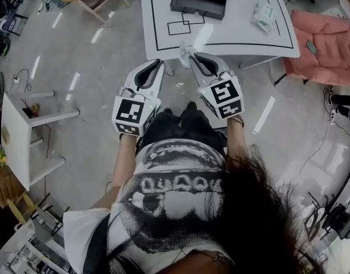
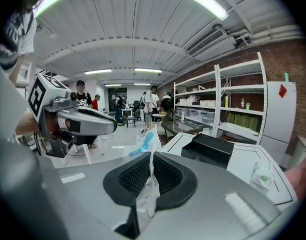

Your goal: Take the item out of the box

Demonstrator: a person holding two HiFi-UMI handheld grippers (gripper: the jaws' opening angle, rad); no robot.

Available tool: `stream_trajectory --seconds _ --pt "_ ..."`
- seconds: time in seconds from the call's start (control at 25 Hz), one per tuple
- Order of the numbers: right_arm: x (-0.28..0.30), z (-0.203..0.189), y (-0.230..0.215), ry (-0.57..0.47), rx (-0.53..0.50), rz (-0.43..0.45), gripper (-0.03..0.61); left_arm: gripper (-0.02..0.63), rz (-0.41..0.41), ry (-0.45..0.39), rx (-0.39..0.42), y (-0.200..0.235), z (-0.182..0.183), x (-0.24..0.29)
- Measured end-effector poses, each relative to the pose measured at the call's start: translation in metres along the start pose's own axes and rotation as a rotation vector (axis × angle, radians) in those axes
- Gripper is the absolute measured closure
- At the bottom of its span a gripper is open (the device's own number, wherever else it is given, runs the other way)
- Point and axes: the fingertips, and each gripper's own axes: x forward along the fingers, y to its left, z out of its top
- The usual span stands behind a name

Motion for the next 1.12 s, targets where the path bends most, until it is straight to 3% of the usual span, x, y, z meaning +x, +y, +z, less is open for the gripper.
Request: stream_trajectory --seconds 0.56,1.12 --pt "-0.006 0.016 0.074 -0.054 0.014 -0.091 0.554 0.614 -0.063 -0.032 0.032 0.026 -0.016 -0.068" --pt "-0.018 0.012 0.078 -0.055 0.011 -0.167 0.554 0.614 -0.105 -0.050 0.045 0.025 -0.021 -0.081"
